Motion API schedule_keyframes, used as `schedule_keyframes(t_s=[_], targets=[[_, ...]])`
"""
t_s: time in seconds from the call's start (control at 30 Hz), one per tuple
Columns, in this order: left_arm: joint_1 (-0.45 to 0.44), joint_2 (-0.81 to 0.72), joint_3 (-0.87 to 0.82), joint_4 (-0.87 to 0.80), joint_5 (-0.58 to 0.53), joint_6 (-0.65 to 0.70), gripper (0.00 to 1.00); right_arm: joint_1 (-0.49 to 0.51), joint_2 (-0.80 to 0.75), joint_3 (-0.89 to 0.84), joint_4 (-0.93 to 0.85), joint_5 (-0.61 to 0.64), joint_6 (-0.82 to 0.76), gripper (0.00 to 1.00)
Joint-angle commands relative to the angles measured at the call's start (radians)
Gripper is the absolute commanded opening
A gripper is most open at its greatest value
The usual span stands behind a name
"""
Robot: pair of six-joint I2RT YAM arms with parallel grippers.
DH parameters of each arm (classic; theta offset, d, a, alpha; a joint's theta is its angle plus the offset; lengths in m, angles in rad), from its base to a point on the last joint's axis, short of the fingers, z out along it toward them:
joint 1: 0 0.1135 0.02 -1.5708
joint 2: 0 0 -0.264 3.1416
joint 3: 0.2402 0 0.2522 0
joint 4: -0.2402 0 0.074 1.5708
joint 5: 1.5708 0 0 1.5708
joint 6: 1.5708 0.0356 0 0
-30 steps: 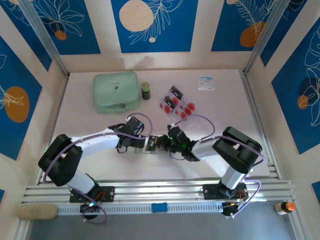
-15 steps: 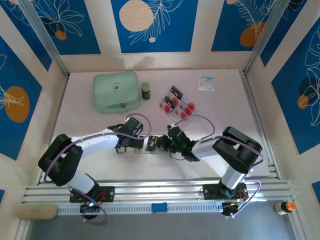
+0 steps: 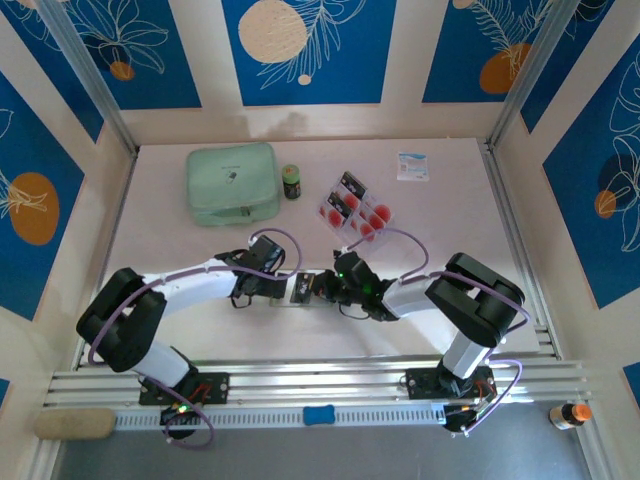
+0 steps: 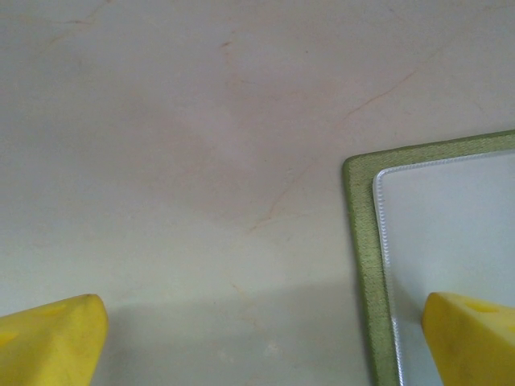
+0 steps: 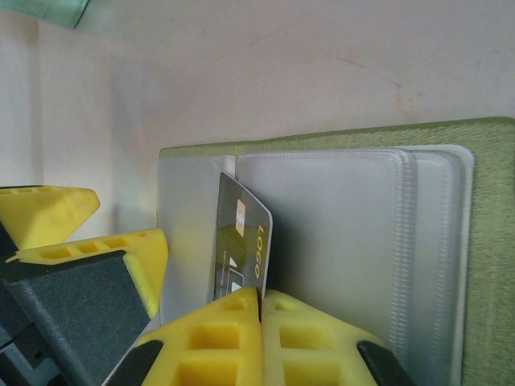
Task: Put the credit cards into the card holder
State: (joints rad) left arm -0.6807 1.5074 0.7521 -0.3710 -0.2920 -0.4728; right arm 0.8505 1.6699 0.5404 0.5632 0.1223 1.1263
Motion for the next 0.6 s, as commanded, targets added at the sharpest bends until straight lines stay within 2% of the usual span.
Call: schedule_keyframes(t_s=[0.0, 0.43, 0.47, 0.57], targets=[[0.013, 0.010, -0.019, 0.015, 0.002, -0.003, 1.00, 0.002, 0.009, 0.022, -0.078, -0.034, -0.017, 0.00], [0.012, 0.003, -0.016, 0.018, 0.010, -0.003, 1.00, -0.005, 0.084, 0.093, -0.131, -0.107, -0.027, 0.00], [0.013, 0.001, -0.012, 0.017, 0.012, -0.004, 1.00, -0.008, 0.089, 0.104, -0.143, -0.123, -0.036, 0.05], [0.023, -0.018, 0.005, 0.000, 0.018, -0.004, 1.00, -0.026, 0.066, 0.131, -0.209, -0.167, -0.080, 0.32]])
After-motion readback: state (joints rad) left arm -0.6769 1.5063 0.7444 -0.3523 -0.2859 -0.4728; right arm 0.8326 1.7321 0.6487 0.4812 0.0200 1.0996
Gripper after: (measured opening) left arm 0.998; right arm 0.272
